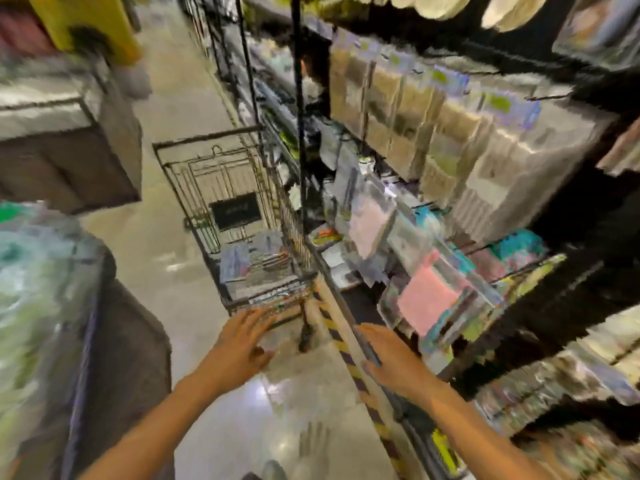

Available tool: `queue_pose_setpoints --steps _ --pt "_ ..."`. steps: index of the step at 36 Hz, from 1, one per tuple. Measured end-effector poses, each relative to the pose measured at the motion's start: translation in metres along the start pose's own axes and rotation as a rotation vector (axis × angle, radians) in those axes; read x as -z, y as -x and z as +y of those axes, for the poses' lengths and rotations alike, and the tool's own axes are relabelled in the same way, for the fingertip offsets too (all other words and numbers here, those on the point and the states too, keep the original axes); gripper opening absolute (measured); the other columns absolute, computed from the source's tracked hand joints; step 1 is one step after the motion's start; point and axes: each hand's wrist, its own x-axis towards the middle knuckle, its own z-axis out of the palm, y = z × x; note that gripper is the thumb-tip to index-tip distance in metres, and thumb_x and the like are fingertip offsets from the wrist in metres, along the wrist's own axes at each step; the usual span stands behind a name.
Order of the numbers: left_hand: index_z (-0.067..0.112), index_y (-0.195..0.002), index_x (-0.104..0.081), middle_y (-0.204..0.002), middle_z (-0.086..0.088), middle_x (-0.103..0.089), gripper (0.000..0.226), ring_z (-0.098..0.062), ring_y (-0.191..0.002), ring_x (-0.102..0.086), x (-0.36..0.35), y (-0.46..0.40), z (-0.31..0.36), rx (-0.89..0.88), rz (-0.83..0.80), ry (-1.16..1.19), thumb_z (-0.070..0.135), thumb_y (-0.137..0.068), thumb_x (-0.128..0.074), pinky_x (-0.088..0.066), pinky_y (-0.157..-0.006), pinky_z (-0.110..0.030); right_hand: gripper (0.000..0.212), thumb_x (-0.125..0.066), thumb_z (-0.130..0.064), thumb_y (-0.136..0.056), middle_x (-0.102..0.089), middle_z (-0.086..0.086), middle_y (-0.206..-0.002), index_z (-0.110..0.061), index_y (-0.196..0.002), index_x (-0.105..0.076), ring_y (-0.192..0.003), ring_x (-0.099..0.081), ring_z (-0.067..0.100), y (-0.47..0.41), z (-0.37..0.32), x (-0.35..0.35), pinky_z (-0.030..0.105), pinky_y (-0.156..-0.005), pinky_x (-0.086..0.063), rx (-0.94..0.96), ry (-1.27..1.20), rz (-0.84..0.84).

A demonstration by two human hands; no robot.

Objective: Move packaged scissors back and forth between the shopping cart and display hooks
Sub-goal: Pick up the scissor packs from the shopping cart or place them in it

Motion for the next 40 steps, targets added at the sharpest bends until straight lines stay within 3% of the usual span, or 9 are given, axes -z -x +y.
queue_pose_setpoints --steps 2,5,7,10,14,25,30,34,40 --pt "0.019 -0.154 -0.042 -0.161 -0.006 -0.037 0.084 -0.037 -0.147 -0.035 -0.002 0.0 -0.032 0.046 0.007 0.01 0.076 -0.096 -0.019 -0.028 -0.119 -0.045 0.064 -0.051 -0.054 -0.09 -0.039 -0.016 -0.151 -0.043 -0.149 -0.03 -0.143 -0.038 0.018 -0.033 -0.019 0.0 0.04 -0.113 -0.04 0.033 0.035 -0.028" --pt "0.029 -0.159 -0.028 -0.167 0.004 -0.02 0.094 -0.029 -0.155 -0.015 0.002 0.002 -0.067 0.143 0.008 0.034 0.084 -0.087 -0.001 -0.011 -0.125 -0.045 0.066 -0.058 -0.046 -0.098 -0.032 -0.007 -0.16 -0.032 -0.155 -0.03 -0.15 -0.027 0.018 -0.073 -0.046 -0.001 0.033 -0.122 -0.027 0.09 0.069 -0.043" --pt "0.028 -0.159 -0.029 -0.167 0.002 -0.022 0.096 -0.031 -0.155 -0.015 0.003 0.002 -0.09 0.195 0.02 0.05 0.083 -0.087 0.003 -0.011 -0.125 -0.046 0.068 -0.055 -0.053 -0.097 -0.03 -0.003 -0.163 -0.031 -0.157 -0.029 -0.151 -0.024 0.018 -0.1 -0.061 -0.001 0.032 -0.123 -0.024 0.115 0.077 -0.056" --pt "0.024 -0.158 -0.032 -0.167 0.0 -0.024 0.093 -0.035 -0.155 -0.017 0.0 0.001 -0.121 0.256 -0.004 0.076 0.079 -0.091 0.001 -0.014 -0.125 -0.049 0.101 -0.019 -0.092 -0.078 -0.032 0.002 -0.162 -0.03 -0.157 -0.031 -0.151 -0.026 0.022 -0.138 -0.075 -0.005 0.033 -0.122 -0.025 0.114 0.087 -0.1" --pt "0.02 -0.153 -0.043 -0.16 -0.006 -0.039 0.085 -0.043 -0.146 -0.036 -0.005 -0.01 -0.147 0.295 -0.007 0.095 0.073 -0.098 -0.005 -0.027 -0.117 -0.054 0.129 0.009 -0.1 -0.061 -0.03 0.005 -0.164 -0.025 -0.158 -0.031 -0.151 -0.024 0.022 -0.179 -0.083 -0.002 0.03 -0.122 -0.019 0.099 0.129 -0.117" --pt "0.027 -0.162 -0.014 -0.17 0.002 -0.006 0.122 -0.027 -0.157 0.002 -0.009 -0.098 -0.169 0.433 -0.093 0.163 0.087 -0.065 0.03 0.001 -0.126 -0.041 0.121 0.004 -0.097 -0.069 -0.036 0.003 -0.161 -0.023 -0.156 -0.036 -0.149 -0.03 0.021 -0.302 -0.05 0.026 0.03 -0.122 -0.021 0.173 0.142 -0.251" --pt "0.028 -0.162 -0.012 -0.171 0.0 -0.005 0.123 -0.028 -0.157 0.002 -0.007 -0.155 -0.171 0.532 -0.149 0.174 0.086 -0.063 0.031 -0.001 -0.127 -0.043 0.064 -0.046 -0.053 -0.102 -0.033 0.004 -0.161 -0.023 -0.157 -0.033 -0.149 -0.028 0.023 -0.373 -0.036 0.04 0.033 -0.122 -0.022 0.2 0.125 -0.324" --pt "0.026 -0.162 -0.014 -0.171 -0.001 -0.006 0.13 -0.028 -0.157 0.001 -0.009 -0.193 -0.165 0.595 -0.222 0.2 0.085 -0.058 0.036 -0.001 -0.126 -0.042 0.075 -0.029 -0.07 -0.094 -0.039 -0.001 -0.158 -0.028 -0.155 -0.034 -0.145 -0.034 0.02 -0.414 -0.028 0.051 0.033 -0.119 -0.029 0.241 0.133 -0.427" --pt "0.027 -0.162 -0.009 -0.171 0.002 -0.002 0.142 -0.026 -0.157 0.004 -0.012 -0.231 -0.169 0.73 -0.277 0.275 0.087 -0.044 0.041 0.003 -0.126 -0.041 0.061 -0.046 -0.052 -0.102 -0.031 -0.004 -0.162 -0.03 -0.157 -0.031 -0.15 -0.025 0.02 -0.468 -0.012 0.043 0.035 -0.122 -0.02 0.231 0.151 -0.525"
